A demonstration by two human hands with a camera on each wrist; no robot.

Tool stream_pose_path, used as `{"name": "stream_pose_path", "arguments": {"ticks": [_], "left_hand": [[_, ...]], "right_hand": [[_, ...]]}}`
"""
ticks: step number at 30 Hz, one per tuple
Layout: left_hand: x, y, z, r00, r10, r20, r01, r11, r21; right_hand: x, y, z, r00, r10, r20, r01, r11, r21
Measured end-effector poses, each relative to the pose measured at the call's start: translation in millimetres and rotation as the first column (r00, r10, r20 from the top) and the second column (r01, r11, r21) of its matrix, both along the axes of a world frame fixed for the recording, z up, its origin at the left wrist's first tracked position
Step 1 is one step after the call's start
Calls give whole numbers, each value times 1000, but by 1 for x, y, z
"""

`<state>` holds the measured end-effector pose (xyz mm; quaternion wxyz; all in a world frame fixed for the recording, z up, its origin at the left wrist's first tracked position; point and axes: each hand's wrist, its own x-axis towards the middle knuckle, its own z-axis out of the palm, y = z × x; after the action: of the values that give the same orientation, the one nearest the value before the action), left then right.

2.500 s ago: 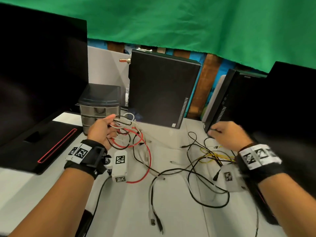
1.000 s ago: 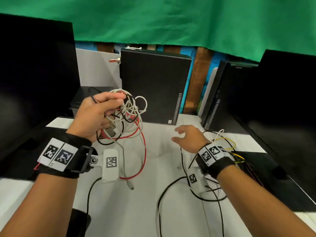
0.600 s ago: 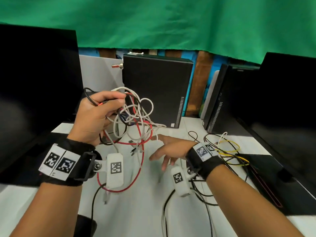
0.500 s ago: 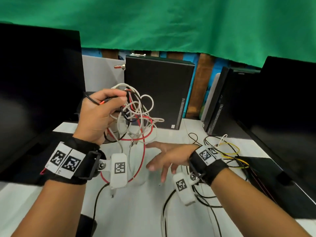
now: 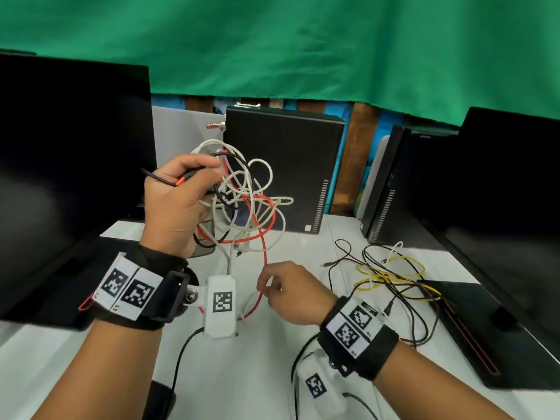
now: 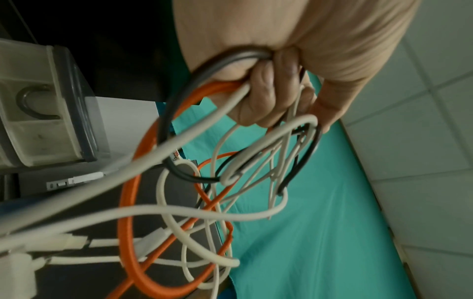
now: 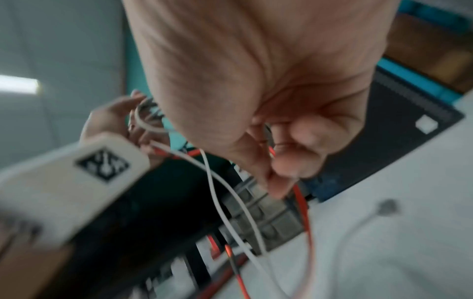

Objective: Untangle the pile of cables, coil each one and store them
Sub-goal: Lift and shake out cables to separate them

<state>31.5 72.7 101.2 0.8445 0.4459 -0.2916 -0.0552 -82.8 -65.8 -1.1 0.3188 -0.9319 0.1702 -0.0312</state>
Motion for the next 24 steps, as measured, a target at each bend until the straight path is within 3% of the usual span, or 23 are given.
{"name": "stream_pose_path", "arguments": {"ticks": [2, 4, 5, 9, 13, 16, 19, 21, 24], "left_hand": [[-3, -2, 0, 1000, 4, -6, -4, 1000, -12], [-6, -4, -1, 1000, -2, -5, 2, 1000, -5], [-7, -6, -2, 1000, -10, -5, 10, 1000, 4], [-9, -13, -6, 1000, -19, -2, 19, 999, 42], [-15, -15, -7, 999, -32, 15, 31, 996, 83], [-17, -15, -7, 999, -39, 25, 36, 994, 100], [-18, -14, -7, 999, -34, 28, 31, 994, 106], [-18, -15, -7, 999, -32, 25, 29, 994, 105], [-18, -18, -8, 998, -54, 17, 52, 993, 106]], "right_hand": [[-27, -4, -7, 962, 152, -226, -191, 968, -164], [-55, -5, -15, 848, 222, -482, -319, 939, -129], [-67, -4, -17, 815, 229, -533, -316, 946, -78], [-91, 2, -39, 861, 261, -437, -287, 958, 6], [-91, 16, -53, 876, 316, -364, -374, 922, -101], [-84, 4, -60, 877, 266, -399, -375, 899, -226], [-71, -41, -38, 936, 128, -326, -253, 892, -374], [-65, -87, -13, 961, -59, -271, -85, 868, -490], [-66, -138, 19, 938, -324, -127, 171, 747, -643]]}}
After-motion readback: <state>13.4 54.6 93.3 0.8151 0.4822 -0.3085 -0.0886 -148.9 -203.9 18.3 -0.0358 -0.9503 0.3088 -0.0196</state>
